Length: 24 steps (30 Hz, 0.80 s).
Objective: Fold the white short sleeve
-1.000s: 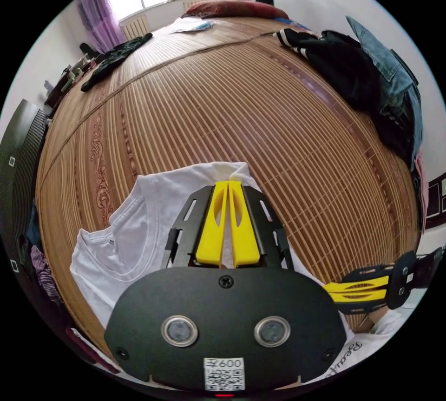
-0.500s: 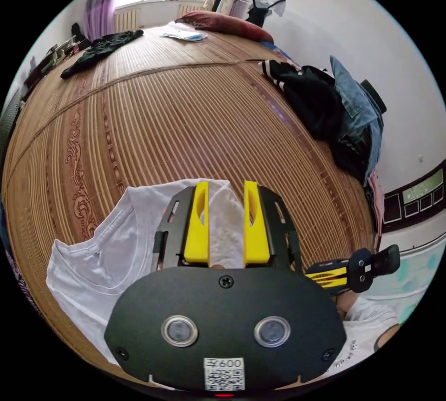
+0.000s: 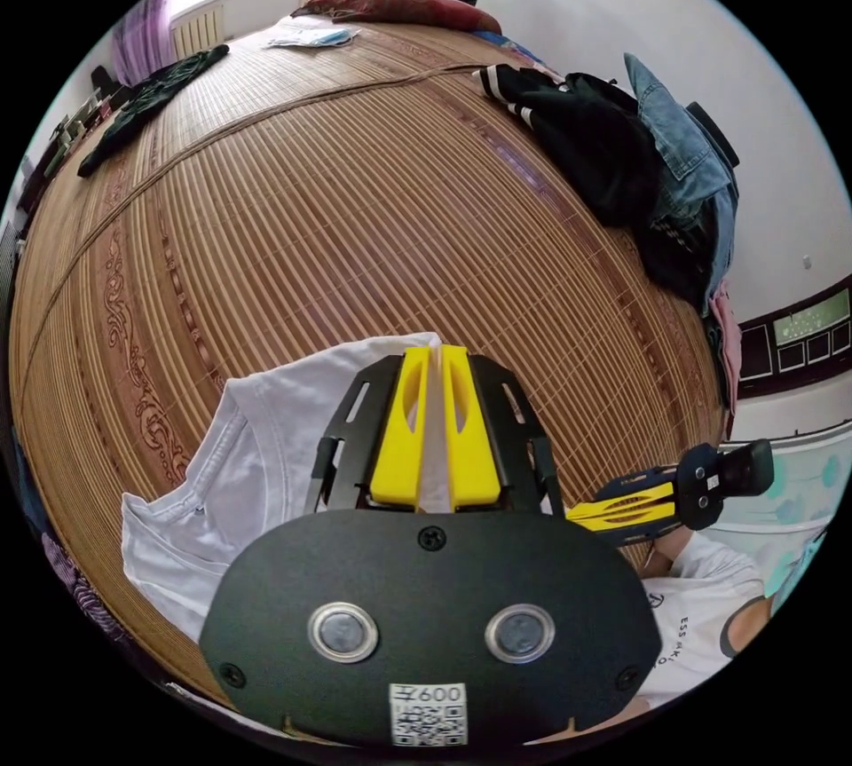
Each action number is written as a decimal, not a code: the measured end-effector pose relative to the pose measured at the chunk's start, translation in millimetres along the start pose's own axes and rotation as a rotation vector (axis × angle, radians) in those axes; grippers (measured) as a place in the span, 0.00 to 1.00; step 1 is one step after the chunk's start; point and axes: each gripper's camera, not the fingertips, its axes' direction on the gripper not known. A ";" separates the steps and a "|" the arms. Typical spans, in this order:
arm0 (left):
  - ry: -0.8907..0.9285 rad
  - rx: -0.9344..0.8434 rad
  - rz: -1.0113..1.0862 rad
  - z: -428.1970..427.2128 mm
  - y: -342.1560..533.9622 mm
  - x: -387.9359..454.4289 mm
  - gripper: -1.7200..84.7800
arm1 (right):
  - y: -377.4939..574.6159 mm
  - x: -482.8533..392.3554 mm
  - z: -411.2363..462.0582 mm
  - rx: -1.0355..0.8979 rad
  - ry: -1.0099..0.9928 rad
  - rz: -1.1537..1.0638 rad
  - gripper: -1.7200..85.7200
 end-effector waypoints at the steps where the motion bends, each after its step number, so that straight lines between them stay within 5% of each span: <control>1: -0.003 -0.002 -0.002 3.9 -0.7 10.2 0.05 | -1.0 -3.5 1.6 -0.002 0.007 -0.004 0.01; 6: -0.043 0.014 -0.035 3.5 3.1 50.4 0.05 | -4.0 -15.3 8.1 0.001 0.024 -0.015 0.01; 11: -0.368 0.389 0.024 -128.9 88.7 142.2 0.03 | -9.8 -26.5 19.3 -0.004 0.030 -0.017 0.01; 15: -0.592 0.416 0.161 -156.6 206.0 242.2 0.03 | -14.3 -30.4 27.9 -0.006 0.013 -0.004 0.01; 20: -0.355 0.361 0.168 -115.2 361.1 357.4 0.02 | -25.3 -54.0 39.2 -0.036 0.062 -0.065 0.01; 24: -0.341 0.266 0.200 -58.8 399.2 412.4 0.02 | -53.8 -89.7 18.1 0.063 0.250 -0.086 0.01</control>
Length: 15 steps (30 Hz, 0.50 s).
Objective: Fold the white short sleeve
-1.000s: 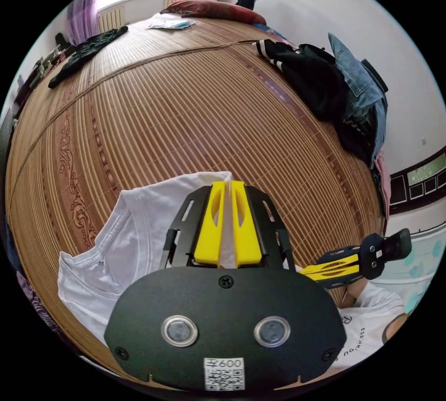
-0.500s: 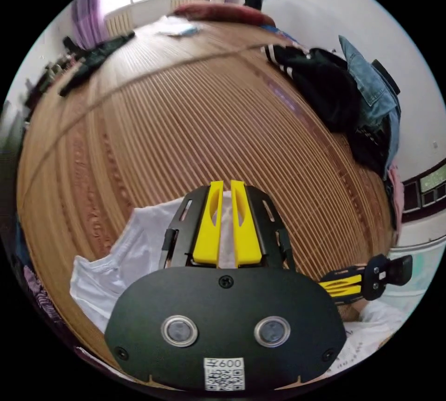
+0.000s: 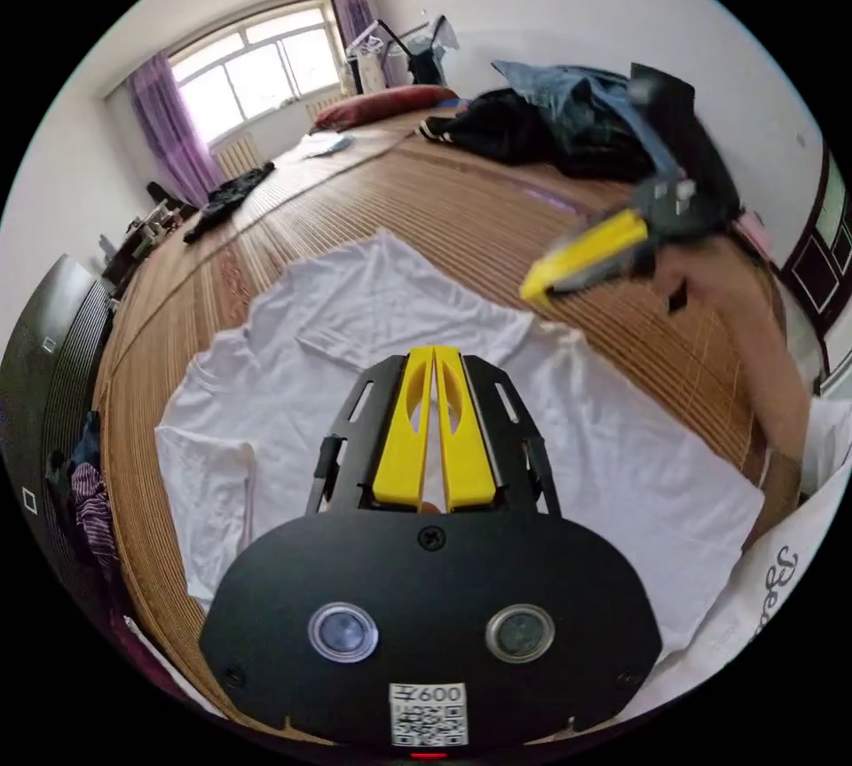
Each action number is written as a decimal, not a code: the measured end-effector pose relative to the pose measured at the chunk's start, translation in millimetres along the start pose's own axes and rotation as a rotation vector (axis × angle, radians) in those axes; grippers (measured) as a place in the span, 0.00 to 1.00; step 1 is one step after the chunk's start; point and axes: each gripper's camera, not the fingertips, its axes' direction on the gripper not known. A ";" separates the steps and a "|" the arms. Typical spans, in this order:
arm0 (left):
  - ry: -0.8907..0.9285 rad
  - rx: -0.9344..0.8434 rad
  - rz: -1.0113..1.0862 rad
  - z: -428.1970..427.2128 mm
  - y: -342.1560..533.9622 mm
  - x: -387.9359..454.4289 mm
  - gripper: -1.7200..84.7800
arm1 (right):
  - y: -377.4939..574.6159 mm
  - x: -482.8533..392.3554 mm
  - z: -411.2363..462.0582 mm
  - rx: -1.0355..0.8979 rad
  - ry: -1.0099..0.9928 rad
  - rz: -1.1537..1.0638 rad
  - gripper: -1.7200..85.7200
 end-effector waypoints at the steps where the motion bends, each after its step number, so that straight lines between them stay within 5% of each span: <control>1: -0.009 -0.033 0.018 9.3 2.9 19.9 0.02 | -18.1 -9.1 -3.8 0.058 0.035 -0.017 0.01; 7: -0.011 -0.059 0.013 -6.6 -20.7 80.4 0.02 | -124.3 5.4 107.0 -0.059 0.212 -0.001 0.01; 10: 0.064 -0.041 -0.050 -19.2 -31.2 87.0 0.03 | -147.9 45.9 175.2 -0.275 0.099 0.088 0.01; 15: 0.057 -0.050 -0.047 -41.0 -64.2 129.4 0.03 | -160.4 85.0 177.8 -0.230 -0.018 0.200 0.01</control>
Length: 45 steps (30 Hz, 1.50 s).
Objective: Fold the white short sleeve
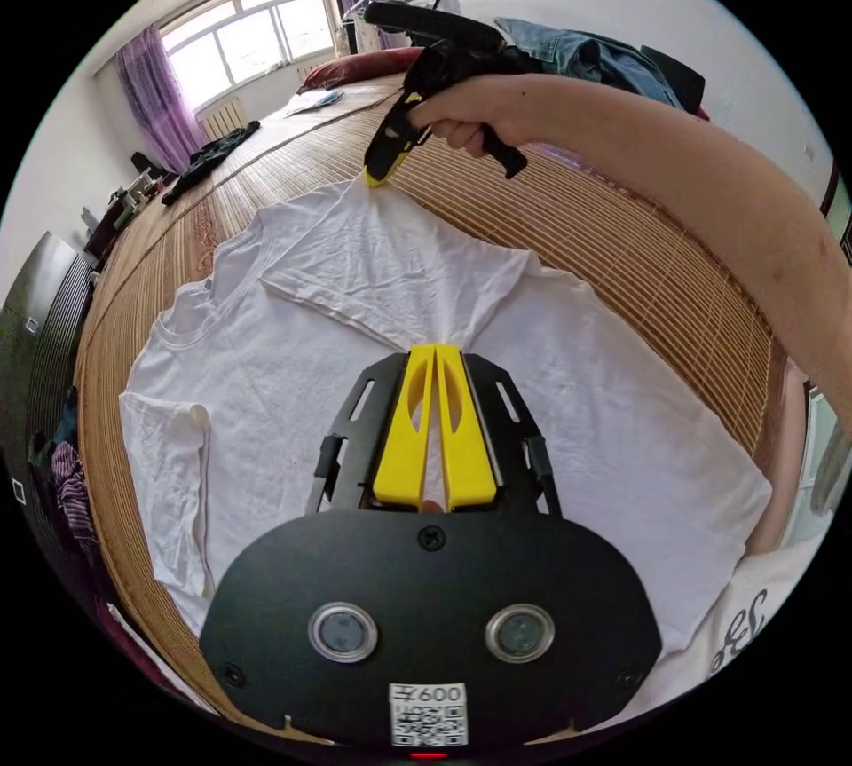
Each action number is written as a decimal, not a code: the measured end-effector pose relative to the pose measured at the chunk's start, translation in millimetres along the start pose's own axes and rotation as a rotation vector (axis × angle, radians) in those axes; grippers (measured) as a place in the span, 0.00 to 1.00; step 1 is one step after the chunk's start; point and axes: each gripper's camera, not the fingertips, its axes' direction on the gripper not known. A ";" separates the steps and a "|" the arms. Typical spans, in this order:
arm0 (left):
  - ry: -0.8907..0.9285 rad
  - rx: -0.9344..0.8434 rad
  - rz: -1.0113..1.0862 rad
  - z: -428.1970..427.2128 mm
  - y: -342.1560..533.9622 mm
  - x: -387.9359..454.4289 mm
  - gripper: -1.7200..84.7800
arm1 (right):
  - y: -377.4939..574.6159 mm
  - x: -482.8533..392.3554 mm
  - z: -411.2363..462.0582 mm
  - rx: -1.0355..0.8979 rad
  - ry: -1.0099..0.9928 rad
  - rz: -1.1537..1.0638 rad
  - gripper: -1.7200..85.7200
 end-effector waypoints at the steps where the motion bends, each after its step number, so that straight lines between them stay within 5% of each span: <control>1: -0.002 0.005 0.000 -7.1 -7.4 10.9 0.03 | 0.8 -2.1 -1.0 0.019 0.014 -0.003 0.01; 7: 0.038 0.006 -0.023 -44.5 -56.4 50.3 0.03 | 18.0 -41.8 -1.5 0.170 0.345 -0.040 0.01; 11: 0.047 0.007 -0.027 -75.2 -97.6 80.7 0.03 | 16.8 -49.6 5.9 0.165 0.077 -0.119 0.01; 16: 0.053 0.009 -0.015 -120.0 -154.4 113.6 0.03 | 12.9 -44.9 51.8 0.029 0.116 -0.106 0.01; 21: 0.114 0.188 -0.252 -202.7 -229.3 28.1 0.03 | 37.3 -36.9 31.0 0.158 0.112 -0.140 0.01; 25: 0.222 0.073 -0.305 -184.7 -342.7 -19.6 0.02 | 54.0 -12.6 27.9 0.187 0.079 -0.113 0.01; 33: 0.142 -0.031 -0.345 -221.3 -455.7 35.5 0.03 | 68.1 18.4 76.7 0.081 0.021 -0.121 0.01; 39: -0.028 0.065 -0.511 -323.1 -520.3 90.3 0.03 | 105.2 23.6 90.2 0.136 0.362 -0.122 0.01; 41: -0.001 0.208 -0.551 -386.3 -538.1 110.1 0.03 | 132.9 16.8 79.7 0.219 0.277 -0.181 0.01; 45: 0.114 0.161 -0.436 -472.4 -586.7 159.8 0.02 | 185.8 -7.5 53.4 0.247 0.070 -0.282 0.01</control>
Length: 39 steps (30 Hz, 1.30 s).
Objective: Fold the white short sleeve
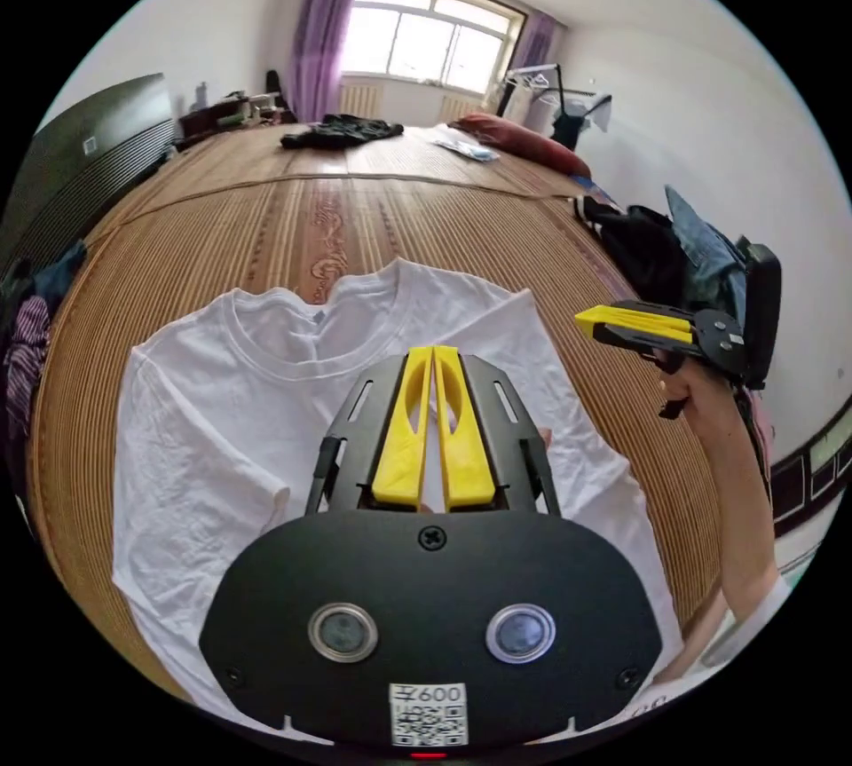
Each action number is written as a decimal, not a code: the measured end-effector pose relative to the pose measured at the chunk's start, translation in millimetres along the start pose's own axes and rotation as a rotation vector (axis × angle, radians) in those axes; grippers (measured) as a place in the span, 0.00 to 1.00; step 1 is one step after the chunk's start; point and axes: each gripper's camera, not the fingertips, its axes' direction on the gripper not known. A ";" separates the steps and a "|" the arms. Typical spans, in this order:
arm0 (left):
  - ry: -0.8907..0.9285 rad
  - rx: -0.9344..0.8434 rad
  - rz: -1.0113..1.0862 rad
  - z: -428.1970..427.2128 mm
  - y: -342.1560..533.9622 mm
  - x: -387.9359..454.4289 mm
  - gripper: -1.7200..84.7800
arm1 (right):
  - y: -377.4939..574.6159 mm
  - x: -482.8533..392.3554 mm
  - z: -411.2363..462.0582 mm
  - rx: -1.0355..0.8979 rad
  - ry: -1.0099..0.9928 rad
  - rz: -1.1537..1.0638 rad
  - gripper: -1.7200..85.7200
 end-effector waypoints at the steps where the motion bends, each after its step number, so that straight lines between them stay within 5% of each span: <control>1: 0.065 -0.031 0.044 -29.8 1.1 27.1 0.02 | 14.7 -15.5 -8.5 -0.039 -0.059 -0.034 0.01; 7: 0.028 -0.121 0.118 -207.4 108.5 125.4 0.02 | 115.7 -63.5 6.9 -0.293 0.074 -0.204 0.01; 13: -0.199 -0.120 -0.050 -409.8 208.6 161.2 0.02 | 170.8 -17.9 -36.1 -0.064 -0.048 0.142 0.01; 17: -0.169 -0.062 -0.143 -540.8 244.6 203.0 0.02 | 233.5 -87.1 -75.0 -0.026 -0.046 0.095 0.01; 21: -0.174 -0.147 -0.157 -598.9 259.9 247.6 0.03 | 306.1 -138.9 -65.4 -0.214 0.055 0.024 0.01; 26: -0.112 -0.053 -0.093 -721.3 255.4 326.1 0.03 | 394.9 -96.2 -73.9 -0.071 0.003 0.245 0.01; 39: -0.173 0.078 -0.277 -1078.0 285.1 422.5 0.04 | 488.9 -33.0 -44.6 -0.045 0.155 0.151 0.01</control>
